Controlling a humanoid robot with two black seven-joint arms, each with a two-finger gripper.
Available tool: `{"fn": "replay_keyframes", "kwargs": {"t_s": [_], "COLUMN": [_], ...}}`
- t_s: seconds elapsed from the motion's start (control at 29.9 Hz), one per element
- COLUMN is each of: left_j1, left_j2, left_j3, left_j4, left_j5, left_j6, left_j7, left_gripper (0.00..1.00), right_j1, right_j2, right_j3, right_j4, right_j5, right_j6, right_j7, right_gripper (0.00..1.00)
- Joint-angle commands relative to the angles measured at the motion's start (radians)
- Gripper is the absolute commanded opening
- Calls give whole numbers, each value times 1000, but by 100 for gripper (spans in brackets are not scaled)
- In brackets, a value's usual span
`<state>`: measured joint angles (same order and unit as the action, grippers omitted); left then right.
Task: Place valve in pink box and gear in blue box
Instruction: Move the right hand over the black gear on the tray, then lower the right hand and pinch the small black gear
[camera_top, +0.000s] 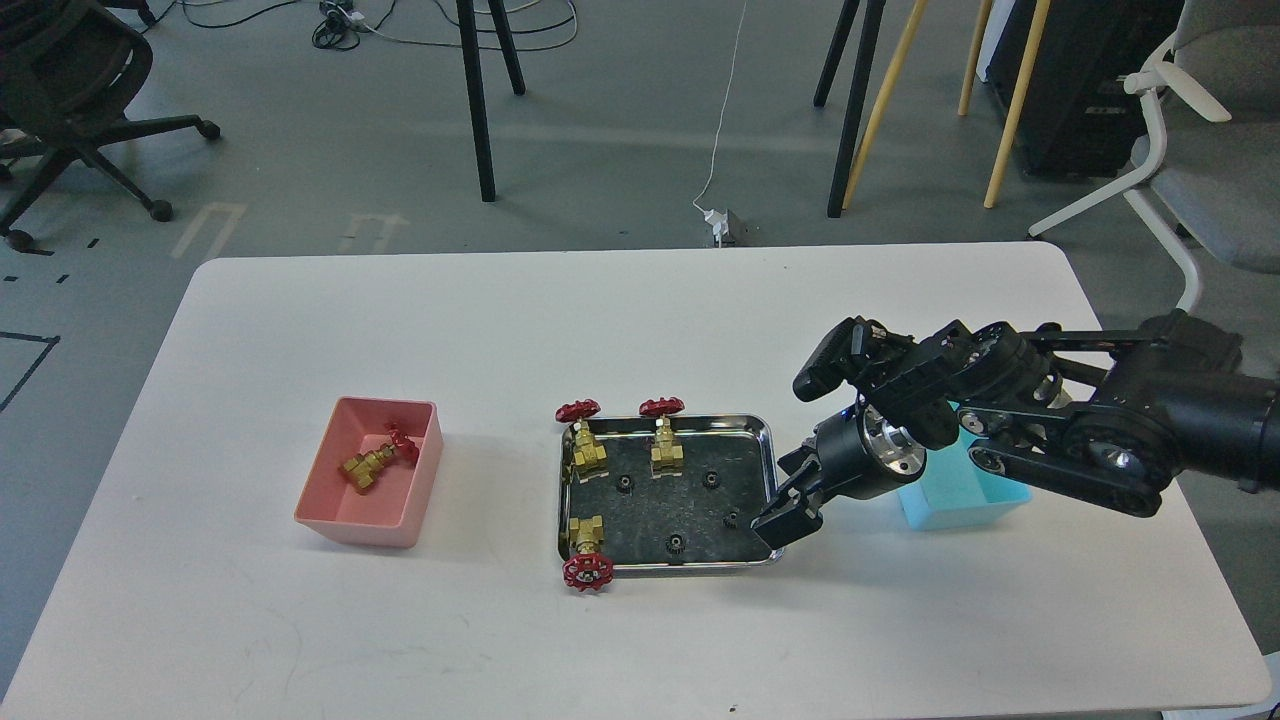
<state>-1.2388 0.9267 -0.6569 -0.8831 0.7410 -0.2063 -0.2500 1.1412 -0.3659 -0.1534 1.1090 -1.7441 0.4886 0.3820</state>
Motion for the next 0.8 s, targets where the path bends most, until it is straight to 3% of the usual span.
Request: {"fn": "replay_keyframes", "kwargs": {"t_s": [0.0, 0.77], "left_j1": [1, -30], "left_j2": [1, 0], "left_j3": [0, -1], "left_j4": [12, 55], "left_j5": [0, -5], "left_j6": [-1, -5], "left_j7": [-2, -3], "left_gripper": [98, 98], "right_j1": [-11, -70], "right_j2": [57, 202], "right_j3": [-1, -3], "right_j4": [-61, -221], "right_j5": [-5, -95], "right_j6": [0, 0], "right_j7": [-2, -5], "right_gripper": [98, 97]}}
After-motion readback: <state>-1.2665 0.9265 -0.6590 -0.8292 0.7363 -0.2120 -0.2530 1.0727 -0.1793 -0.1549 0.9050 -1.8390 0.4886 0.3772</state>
